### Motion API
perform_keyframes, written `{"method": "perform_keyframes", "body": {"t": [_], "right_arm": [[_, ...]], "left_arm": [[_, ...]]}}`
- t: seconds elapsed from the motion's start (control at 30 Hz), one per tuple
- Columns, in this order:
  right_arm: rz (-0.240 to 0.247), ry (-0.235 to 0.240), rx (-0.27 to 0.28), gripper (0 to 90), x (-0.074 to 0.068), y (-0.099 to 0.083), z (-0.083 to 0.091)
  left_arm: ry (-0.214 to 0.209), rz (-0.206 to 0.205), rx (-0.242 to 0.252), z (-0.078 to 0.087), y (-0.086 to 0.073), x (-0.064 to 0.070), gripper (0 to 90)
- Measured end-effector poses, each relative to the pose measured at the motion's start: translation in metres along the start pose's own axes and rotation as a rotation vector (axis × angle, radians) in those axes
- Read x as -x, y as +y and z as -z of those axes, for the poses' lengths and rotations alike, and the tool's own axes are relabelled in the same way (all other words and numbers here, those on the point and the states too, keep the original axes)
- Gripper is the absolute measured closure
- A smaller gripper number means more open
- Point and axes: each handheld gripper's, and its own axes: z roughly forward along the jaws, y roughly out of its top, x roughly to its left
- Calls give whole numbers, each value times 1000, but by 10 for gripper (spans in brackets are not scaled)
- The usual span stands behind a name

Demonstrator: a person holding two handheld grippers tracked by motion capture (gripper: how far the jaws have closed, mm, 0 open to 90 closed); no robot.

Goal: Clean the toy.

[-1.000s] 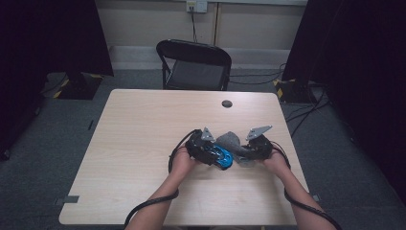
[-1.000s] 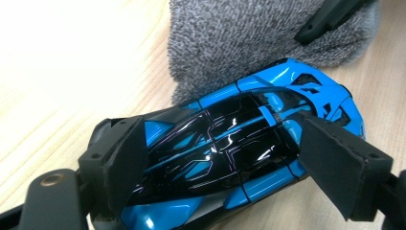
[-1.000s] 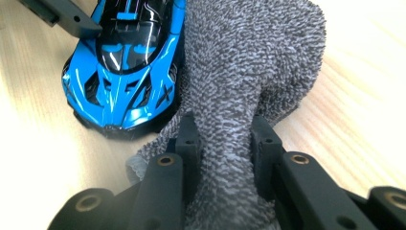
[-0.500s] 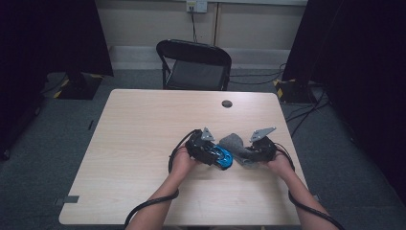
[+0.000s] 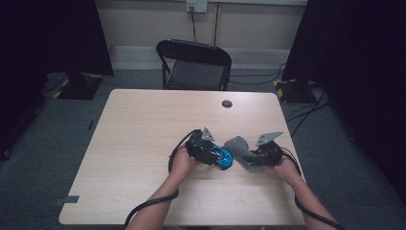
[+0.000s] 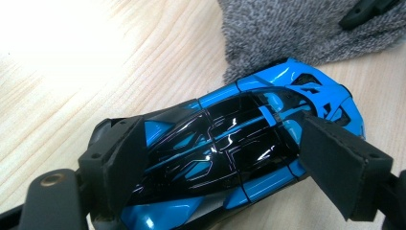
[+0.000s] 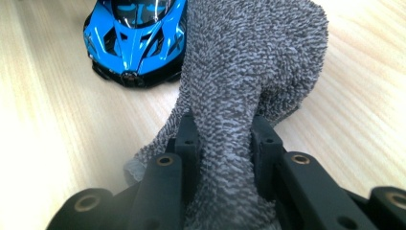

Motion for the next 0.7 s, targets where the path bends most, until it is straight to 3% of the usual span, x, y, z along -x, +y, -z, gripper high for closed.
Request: {"method": "perform_keyframes", "body": {"t": [0.43,0.7], "right_arm": [[-24,22,1,701,-5,-18,17],[-48,1,13,700,-6,-30,34]], "left_arm": [[2,4,5,0,0,1,172],[1,29,10,0,0,1,166]]}}
